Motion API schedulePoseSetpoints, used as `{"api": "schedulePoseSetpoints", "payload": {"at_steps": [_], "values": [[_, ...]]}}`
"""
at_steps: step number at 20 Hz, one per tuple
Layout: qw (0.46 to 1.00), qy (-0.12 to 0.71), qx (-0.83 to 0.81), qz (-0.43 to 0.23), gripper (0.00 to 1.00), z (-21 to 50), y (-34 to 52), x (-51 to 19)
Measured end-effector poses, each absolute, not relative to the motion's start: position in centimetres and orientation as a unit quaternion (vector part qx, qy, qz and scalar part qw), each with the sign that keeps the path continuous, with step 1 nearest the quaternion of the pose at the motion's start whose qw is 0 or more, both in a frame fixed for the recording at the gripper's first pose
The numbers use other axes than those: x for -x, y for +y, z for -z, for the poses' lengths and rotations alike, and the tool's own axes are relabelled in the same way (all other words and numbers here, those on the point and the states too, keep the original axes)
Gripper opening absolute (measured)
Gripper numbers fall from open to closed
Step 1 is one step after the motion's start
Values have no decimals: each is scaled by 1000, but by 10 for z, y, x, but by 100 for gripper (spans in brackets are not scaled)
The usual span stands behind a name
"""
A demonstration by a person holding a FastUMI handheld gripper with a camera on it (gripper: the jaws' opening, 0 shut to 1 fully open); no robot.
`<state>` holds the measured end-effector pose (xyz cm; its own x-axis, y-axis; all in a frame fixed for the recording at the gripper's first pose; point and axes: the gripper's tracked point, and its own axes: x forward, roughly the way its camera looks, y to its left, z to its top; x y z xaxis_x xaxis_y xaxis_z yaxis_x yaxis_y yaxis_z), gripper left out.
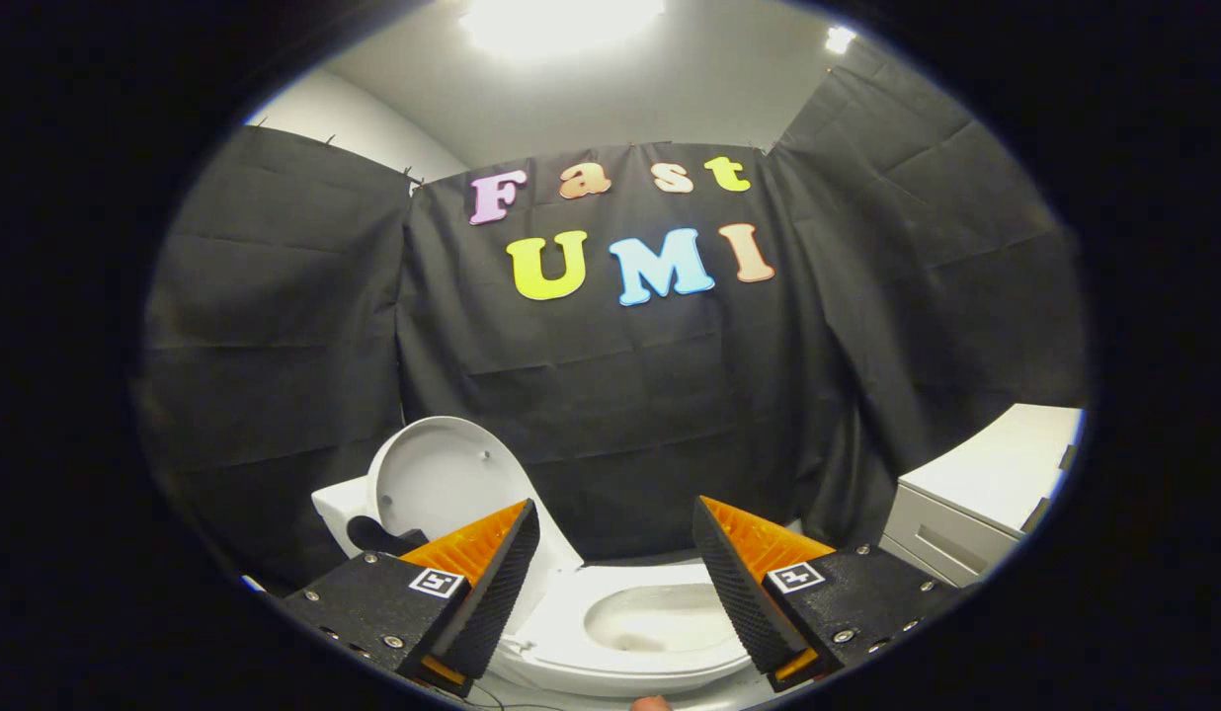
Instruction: Open the toilet lid.
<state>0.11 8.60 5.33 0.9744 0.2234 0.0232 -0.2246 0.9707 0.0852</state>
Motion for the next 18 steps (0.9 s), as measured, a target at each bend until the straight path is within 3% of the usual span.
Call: {"api": "schedulePoseSetpoints", "payload": {"at_steps": [18], "values": [[997,-38,7,-71,96,-54,18,-1]]}}
